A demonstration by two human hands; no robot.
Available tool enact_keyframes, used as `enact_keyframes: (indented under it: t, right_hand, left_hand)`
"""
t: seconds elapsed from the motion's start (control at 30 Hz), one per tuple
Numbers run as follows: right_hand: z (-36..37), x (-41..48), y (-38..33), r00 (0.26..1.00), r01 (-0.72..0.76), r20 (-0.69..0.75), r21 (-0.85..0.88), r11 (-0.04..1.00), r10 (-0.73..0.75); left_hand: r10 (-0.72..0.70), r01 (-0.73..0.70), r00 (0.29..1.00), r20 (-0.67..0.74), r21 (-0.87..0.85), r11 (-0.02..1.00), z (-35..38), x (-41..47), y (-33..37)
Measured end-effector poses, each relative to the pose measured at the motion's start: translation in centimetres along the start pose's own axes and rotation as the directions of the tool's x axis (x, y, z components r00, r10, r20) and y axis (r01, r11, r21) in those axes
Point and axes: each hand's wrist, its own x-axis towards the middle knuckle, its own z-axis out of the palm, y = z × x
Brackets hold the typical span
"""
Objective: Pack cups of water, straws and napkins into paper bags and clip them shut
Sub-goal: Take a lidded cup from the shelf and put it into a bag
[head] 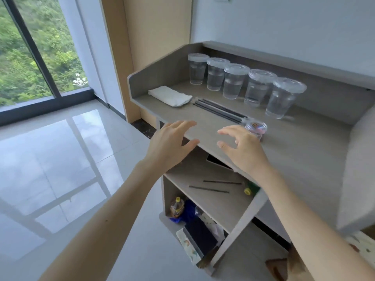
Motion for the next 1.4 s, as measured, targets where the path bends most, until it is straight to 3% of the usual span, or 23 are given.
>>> enact_keyframes:
  t: [0.2, 0.4, 0.5, 0.57, 0.8, 1.0, 1.23, 1.4]
  right_hand:
    - [-0.5, 6.7, 2.5, 0.992, -0.058, -0.113, -0.027, 0.998, 0.054]
    - [-2.6, 10.0, 7.8, 0.937, -0.266, -0.268, -0.124, 0.956, 0.226]
    - [-3.7, 11.6, 10.1, 0.893, -0.335, -0.369, -0.158, 0.929, 0.259]
    - [-4.7, 12.6, 12.0, 0.817, -0.438, -0.481, -0.159, 0.885, 0.318]
    - [-5.6, 15.2, 15.1, 0.732, -0.581, -0.591, -0.283, 0.763, 0.339]
    - [-6.1, 17.9, 18.5, 0.702, -0.621, -0.552, -0.167, 0.766, 0.449]
    - [-5.8, 18.4, 19.3, 0.663, -0.549, -0.657, -0.100, 0.830, 0.359]
    - [-5.7, 16.9, 18.1, 0.604, -0.580, -0.714, -0.089, 0.809, 0.355]
  left_hand:
    - [0.093, -0.093, 0.996, -0.004, -0.054, 0.994, 1.5, 9.2, -1.7]
    - [0.291, -0.280, 0.955, 0.054, -0.156, 0.947, 5.9, 18.5, -0.4]
    - [0.403, -0.384, 0.913, 0.067, -0.200, 0.902, 7.7, 22.5, 0.7]
    - [0.505, -0.472, 0.857, 0.098, -0.242, 0.848, 9.4, 26.1, 2.2]
    - [0.668, -0.620, 0.743, 0.047, -0.328, 0.713, 12.6, 32.2, 4.6]
    - [0.667, -0.619, 0.744, 0.036, -0.342, 0.708, 13.9, 34.1, 4.6]
    - [0.656, -0.613, 0.755, -0.005, -0.360, 0.703, 14.4, 34.3, 4.2]
    - [0.660, -0.614, 0.750, -0.033, -0.405, 0.677, 13.9, 34.2, 4.2]
